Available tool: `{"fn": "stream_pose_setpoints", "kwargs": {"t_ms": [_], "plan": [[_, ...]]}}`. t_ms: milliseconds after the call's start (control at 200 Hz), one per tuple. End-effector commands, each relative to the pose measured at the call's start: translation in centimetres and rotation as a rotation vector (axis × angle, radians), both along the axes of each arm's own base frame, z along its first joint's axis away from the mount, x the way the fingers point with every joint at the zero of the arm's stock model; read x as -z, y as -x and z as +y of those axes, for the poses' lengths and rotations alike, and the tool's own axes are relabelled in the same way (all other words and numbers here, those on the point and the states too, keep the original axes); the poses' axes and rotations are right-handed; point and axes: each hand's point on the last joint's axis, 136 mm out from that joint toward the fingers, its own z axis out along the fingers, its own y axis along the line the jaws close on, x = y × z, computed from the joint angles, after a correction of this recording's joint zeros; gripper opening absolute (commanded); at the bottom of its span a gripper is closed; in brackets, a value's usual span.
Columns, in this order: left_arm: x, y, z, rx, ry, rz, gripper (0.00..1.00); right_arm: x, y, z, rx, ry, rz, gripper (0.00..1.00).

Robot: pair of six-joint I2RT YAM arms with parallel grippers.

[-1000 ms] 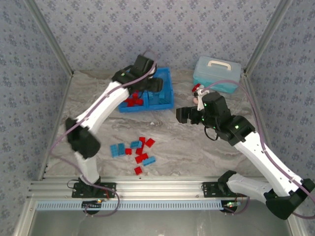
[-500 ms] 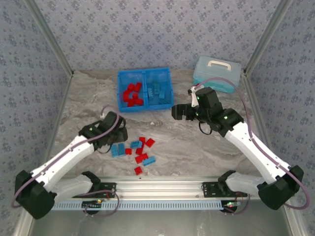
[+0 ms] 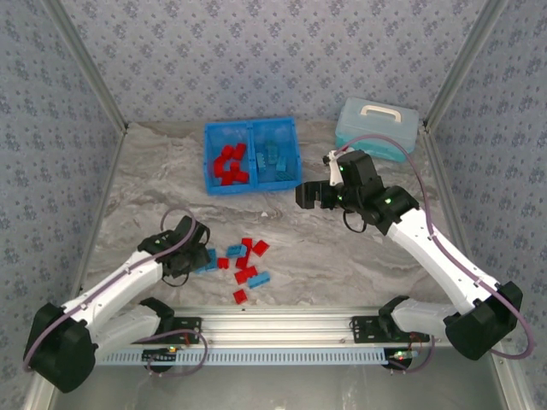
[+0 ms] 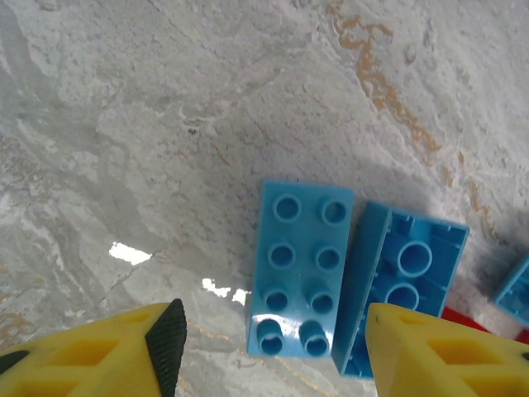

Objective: Sort the legos into containers by color

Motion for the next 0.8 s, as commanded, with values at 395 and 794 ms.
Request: {"fn": "stream_pose_setpoints", "kwargs": {"t_ms": [395, 794], "plan": [[3.1, -0.4, -0.2, 0.019, 0.009, 0.066, 0.53, -1.1, 0.0, -0.2, 0.009, -0.022, -0.013, 1.0], [2.8, -0.2, 0.6, 0.013, -0.044, 0.087, 0.24, -1.3, 0.1, -0.2, 0.012, -0.031, -0.011, 1.0]]}}
